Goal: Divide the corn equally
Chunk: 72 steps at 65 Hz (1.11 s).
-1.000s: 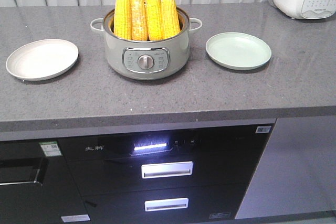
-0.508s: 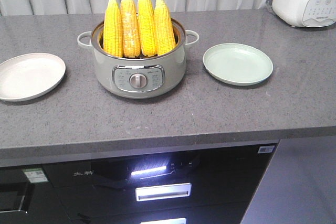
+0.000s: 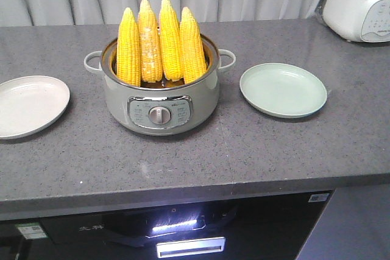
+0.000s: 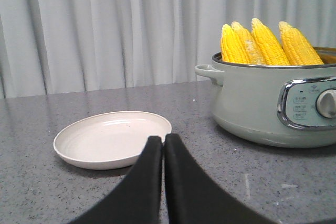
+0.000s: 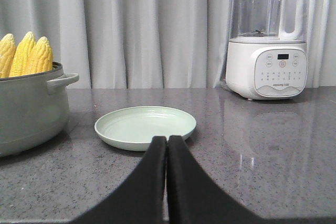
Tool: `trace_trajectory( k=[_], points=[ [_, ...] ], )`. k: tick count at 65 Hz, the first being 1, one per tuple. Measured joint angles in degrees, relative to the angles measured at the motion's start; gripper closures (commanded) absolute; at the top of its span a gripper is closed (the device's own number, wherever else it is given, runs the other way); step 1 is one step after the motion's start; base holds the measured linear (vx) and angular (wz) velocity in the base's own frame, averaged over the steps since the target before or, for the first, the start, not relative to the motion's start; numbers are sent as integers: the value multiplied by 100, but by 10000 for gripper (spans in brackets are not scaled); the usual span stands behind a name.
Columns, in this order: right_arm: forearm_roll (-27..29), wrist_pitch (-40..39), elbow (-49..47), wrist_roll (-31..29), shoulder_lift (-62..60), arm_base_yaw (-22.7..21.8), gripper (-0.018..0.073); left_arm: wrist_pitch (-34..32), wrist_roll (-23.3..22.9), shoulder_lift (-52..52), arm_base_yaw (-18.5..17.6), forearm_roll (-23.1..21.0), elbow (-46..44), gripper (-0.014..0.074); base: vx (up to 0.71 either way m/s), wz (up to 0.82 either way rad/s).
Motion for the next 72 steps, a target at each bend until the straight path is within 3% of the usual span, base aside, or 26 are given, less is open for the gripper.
trace_trajectory(
  k=[72],
  points=[
    [0,0,0,0,0,0,570,0,0,0,0,0,0,603,6,0]
  ],
)
